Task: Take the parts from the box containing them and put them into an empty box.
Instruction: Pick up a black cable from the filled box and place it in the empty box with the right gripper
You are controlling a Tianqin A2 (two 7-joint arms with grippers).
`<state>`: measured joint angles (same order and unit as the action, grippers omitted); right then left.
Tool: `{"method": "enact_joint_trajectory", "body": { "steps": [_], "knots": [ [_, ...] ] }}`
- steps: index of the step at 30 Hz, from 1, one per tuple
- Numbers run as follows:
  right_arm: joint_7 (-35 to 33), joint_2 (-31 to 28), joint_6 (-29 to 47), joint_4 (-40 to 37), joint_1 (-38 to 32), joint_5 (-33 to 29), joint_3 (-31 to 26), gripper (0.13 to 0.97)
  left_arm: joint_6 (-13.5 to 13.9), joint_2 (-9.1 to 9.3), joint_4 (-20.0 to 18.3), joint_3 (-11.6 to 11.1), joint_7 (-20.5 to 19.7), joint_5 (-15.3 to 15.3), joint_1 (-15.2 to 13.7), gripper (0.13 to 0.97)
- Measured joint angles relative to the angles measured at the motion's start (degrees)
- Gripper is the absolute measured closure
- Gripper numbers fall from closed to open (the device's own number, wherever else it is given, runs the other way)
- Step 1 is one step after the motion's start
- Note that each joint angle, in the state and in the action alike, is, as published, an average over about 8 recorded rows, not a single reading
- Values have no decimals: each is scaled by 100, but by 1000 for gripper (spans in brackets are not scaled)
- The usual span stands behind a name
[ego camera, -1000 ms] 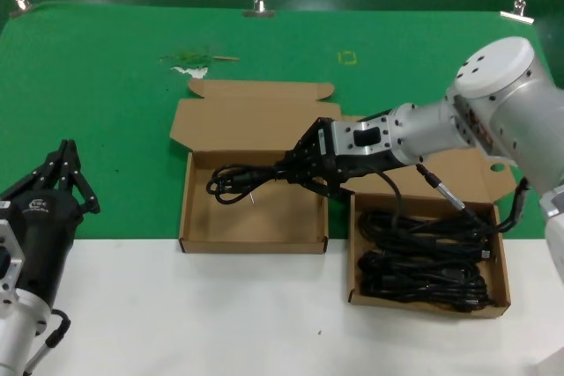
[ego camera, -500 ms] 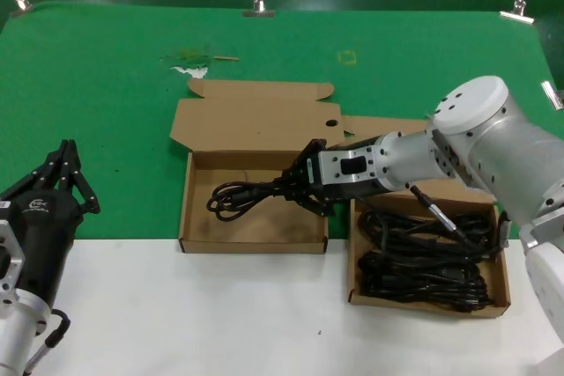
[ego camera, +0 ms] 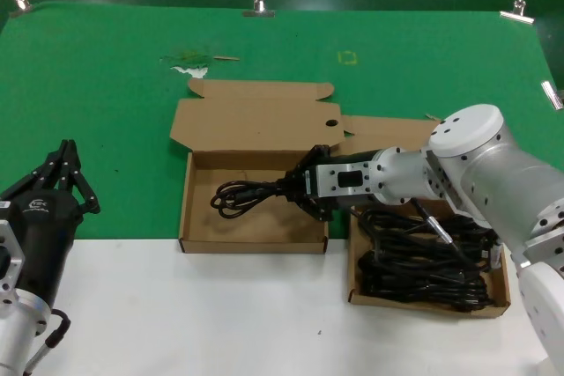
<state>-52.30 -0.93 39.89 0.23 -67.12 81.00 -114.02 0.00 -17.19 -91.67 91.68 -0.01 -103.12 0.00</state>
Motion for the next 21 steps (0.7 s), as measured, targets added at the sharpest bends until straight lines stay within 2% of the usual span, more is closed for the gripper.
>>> {"method": "enact_joint_trajectory", "body": {
  "steps": [9, 21],
  "knots": [
    [-401, 65, -216, 2, 144, 177, 170, 903, 0, 0, 0, 0, 0, 0, 0, 946],
    [-791, 92, -395, 40, 255, 445, 117, 903, 0, 0, 0, 0, 0, 0, 0, 946]
  ]
}}
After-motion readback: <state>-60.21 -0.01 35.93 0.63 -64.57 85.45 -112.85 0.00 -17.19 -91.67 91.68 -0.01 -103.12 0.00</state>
